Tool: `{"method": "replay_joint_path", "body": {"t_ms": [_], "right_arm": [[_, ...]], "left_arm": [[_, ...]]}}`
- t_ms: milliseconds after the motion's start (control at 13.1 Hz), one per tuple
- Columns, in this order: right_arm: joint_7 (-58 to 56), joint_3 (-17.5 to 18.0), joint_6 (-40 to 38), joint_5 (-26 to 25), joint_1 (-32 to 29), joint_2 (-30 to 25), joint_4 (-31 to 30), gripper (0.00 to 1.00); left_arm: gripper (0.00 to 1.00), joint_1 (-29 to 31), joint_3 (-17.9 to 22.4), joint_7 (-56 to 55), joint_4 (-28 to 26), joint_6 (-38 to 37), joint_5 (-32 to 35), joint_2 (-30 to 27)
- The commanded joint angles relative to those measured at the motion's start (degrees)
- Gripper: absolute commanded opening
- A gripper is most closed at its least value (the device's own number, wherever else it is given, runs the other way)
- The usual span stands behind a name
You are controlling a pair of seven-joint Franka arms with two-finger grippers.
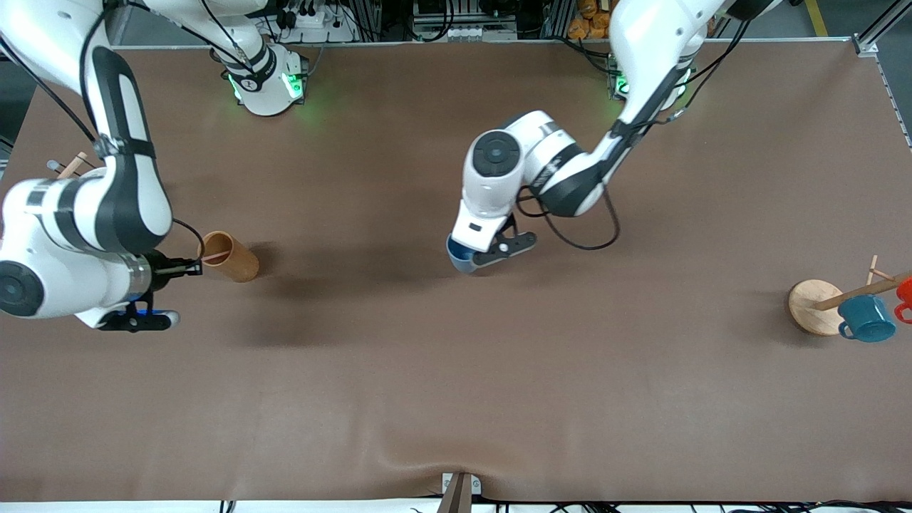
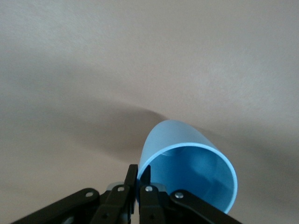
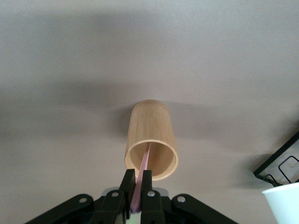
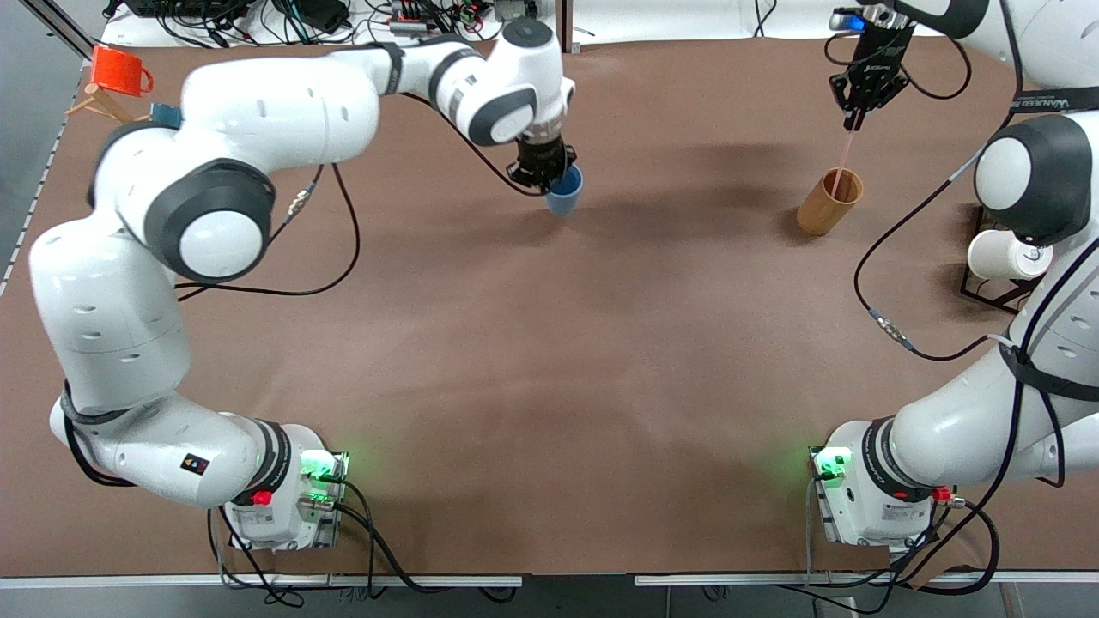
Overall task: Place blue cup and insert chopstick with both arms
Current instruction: 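Carry the blue cup to mid-table with the left gripper and set it down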
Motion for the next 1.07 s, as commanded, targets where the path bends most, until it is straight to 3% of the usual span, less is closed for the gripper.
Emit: {"method": "replay_joint_path", "body": {"t_ms": [0,152,228,304,609,761,989], "right_arm": [[-1.7,0.3,-2.1,-0.6,-0.1,-1.5,3.3,0.0],[-4.5,0.3,-2.1,-0.6,0.0,-1.5,6.0,0.0],[-4.7,0.3,-2.1,-0.5,0.0,-1.5,7.1,0.0],[-4.7,0.4,-2.1,-0.5,0.2,-1.8,7.4,0.0],[-4.6,0.4,-2.1,-0.4,2.9,-3.1,7.5,0.0],[-4.6,0.3,-2.1,-0.8,4.8,-3.8,7.5,0.0],[-4.6,0.3,-2.0,-0.9,6.1,-3.9,7.6,0.0]], "left_arm": [[0.0,-1.7,0.5,-1.7,2.4,-0.2,3.3,2.0],[0.05,-1.9,0.5,-1.2,2.4,-0.2,3.5,1.9],[0.41,-2.0,0.5,-1.1,2.4,-0.4,3.6,1.9],[0.99,-2.7,0.5,-1.7,2.4,-0.4,3.6,1.5],[1.0,-1.0,0.6,-0.3,5.5,-6.3,3.9,-4.5],[1.0,1.9,0.5,2.4,9.3,-12.6,4.0,-7.4],[1.0,9.1,0.5,9.5,10.0,-16.3,3.9,-13.7]]}}
